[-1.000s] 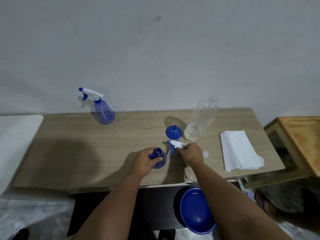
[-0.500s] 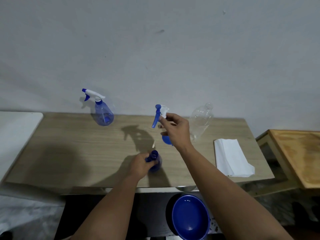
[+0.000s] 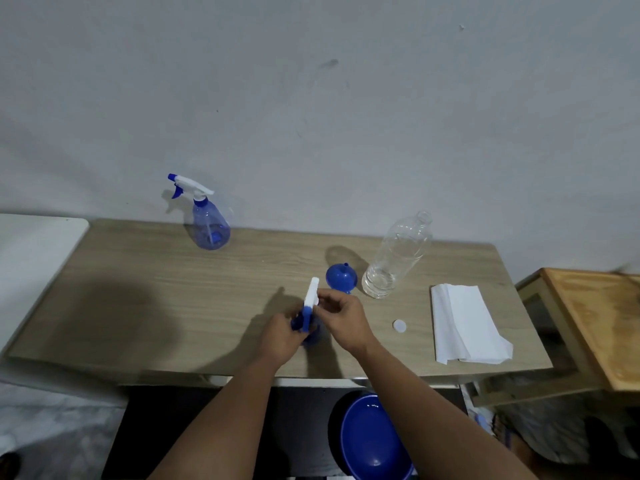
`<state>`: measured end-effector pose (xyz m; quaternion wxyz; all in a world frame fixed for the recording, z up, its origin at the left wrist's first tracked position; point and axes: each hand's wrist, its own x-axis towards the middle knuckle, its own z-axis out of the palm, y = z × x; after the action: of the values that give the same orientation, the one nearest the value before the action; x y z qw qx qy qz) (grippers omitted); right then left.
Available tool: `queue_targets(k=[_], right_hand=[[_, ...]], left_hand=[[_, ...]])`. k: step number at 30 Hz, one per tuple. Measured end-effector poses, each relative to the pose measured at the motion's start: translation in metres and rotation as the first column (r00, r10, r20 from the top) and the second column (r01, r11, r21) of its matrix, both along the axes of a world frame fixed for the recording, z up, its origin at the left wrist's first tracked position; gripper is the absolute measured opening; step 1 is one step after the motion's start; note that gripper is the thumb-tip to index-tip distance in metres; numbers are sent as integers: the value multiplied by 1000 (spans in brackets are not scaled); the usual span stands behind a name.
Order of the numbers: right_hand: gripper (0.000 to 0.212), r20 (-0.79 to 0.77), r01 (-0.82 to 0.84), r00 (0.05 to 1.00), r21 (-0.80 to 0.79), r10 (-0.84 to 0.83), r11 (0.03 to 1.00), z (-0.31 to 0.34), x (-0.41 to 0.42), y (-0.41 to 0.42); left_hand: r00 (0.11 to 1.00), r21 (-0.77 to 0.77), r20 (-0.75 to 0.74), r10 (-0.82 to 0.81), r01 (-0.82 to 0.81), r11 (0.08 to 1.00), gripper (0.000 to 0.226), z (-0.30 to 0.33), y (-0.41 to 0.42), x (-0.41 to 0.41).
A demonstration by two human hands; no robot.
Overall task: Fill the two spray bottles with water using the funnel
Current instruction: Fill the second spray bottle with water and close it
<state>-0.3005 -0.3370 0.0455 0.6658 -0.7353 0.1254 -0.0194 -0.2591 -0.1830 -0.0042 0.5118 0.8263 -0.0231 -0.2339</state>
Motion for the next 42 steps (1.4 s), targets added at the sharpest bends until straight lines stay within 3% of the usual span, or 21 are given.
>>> queue_targets(k=[2, 4, 11, 17, 26, 28, 31, 37, 40, 42], right_hand=[[31, 4, 3, 1000, 27, -3, 1000, -8, -4, 2], [31, 10, 11, 1000, 43, -11, 999, -14, -3, 3], [28, 2, 10, 1000, 54, -10, 998, -23, -3, -3], [27, 9, 5, 1000, 3, -5, 1000, -18, 1, 3], [25, -36, -4, 999, -60, 1, 998, -18, -3, -1], [22, -70, -7, 998, -116, -2, 993, -15, 0, 2], [25, -82, 49, 995, -180, -64, 982, -15, 2, 9], [27, -26, -12, 1000, -130, 9, 991, -16, -9, 6], [19, -44, 27, 998, -140, -33, 990, -19, -7, 8], [26, -76, 64, 994, -173, -78, 983, -19, -1, 11]], left_hand=[[1000, -13, 7, -13, 13, 1000, 33, -4, 3, 0], [999, 1, 35, -38, 38, 999, 9, -1, 4, 0], [996, -108, -50, -67, 61, 992, 39, 0, 6, 2], [997, -41, -36, -66, 64, 997, 47, -8, 5, 9], [998, -63, 21, -66, 67, 996, 32, 7, 2, 5], [998, 56, 8, -58, 58, 997, 18, 7, 2, 6], [998, 196, 13, -66, 62, 979, 18, 4, 4, 8], [997, -49, 44, -68, 70, 996, 24, 21, 2, 2], [999, 68, 45, -20, 17, 998, 15, 13, 2, 3], [999, 149, 22, -29, 25, 989, 11, 10, 2, 3]])
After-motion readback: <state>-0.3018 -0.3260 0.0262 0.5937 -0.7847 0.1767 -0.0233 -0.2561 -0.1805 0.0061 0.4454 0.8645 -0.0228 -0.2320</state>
